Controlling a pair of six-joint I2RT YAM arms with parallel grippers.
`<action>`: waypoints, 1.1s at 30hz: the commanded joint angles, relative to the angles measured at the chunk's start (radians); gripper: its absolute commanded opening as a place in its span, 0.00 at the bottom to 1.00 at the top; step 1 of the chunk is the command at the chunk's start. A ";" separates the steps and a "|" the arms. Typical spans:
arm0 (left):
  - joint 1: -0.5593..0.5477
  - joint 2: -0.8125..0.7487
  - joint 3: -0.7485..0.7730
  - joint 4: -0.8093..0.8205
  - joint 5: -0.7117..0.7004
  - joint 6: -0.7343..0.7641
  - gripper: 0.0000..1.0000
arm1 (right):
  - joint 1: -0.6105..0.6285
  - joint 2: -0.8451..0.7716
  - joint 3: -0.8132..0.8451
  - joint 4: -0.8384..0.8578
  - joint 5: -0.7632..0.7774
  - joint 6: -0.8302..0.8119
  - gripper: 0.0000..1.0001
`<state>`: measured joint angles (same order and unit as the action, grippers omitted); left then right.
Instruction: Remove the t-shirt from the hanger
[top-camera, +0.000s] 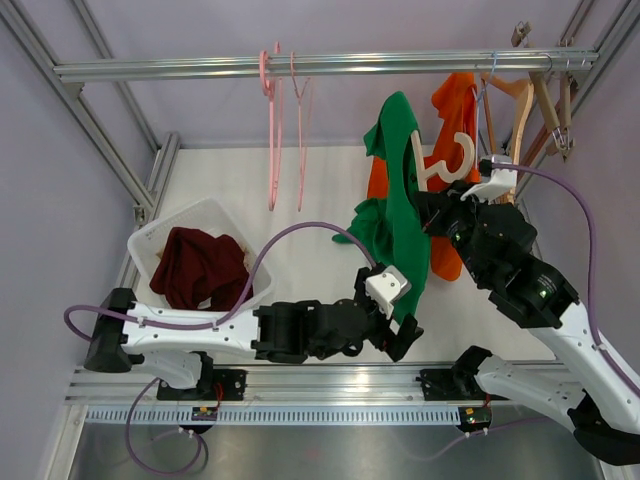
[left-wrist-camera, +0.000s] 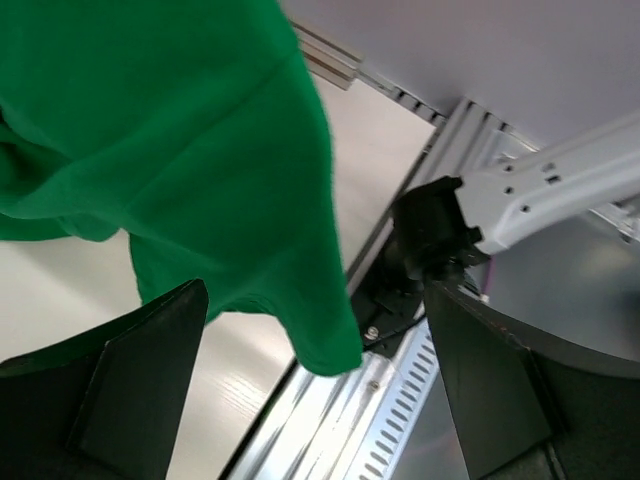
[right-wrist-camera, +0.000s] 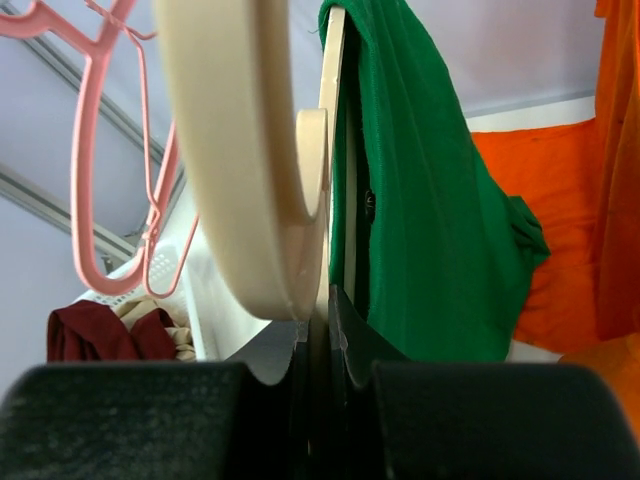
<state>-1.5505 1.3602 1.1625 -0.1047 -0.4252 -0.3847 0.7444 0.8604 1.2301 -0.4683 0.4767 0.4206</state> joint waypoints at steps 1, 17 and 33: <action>-0.002 0.042 0.036 0.100 -0.144 0.029 0.90 | 0.021 -0.031 0.009 0.082 0.020 0.037 0.00; -0.051 0.048 -0.110 0.163 -0.127 0.032 0.00 | 0.024 -0.020 0.060 0.163 -0.001 -0.016 0.00; -0.123 0.011 -0.336 0.115 -0.176 -0.129 0.00 | 0.024 0.003 0.308 0.117 -0.059 -0.118 0.00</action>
<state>-1.6588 1.4025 0.8783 0.0502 -0.5636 -0.4610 0.7628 0.9321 1.4021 -0.4942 0.4255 0.3328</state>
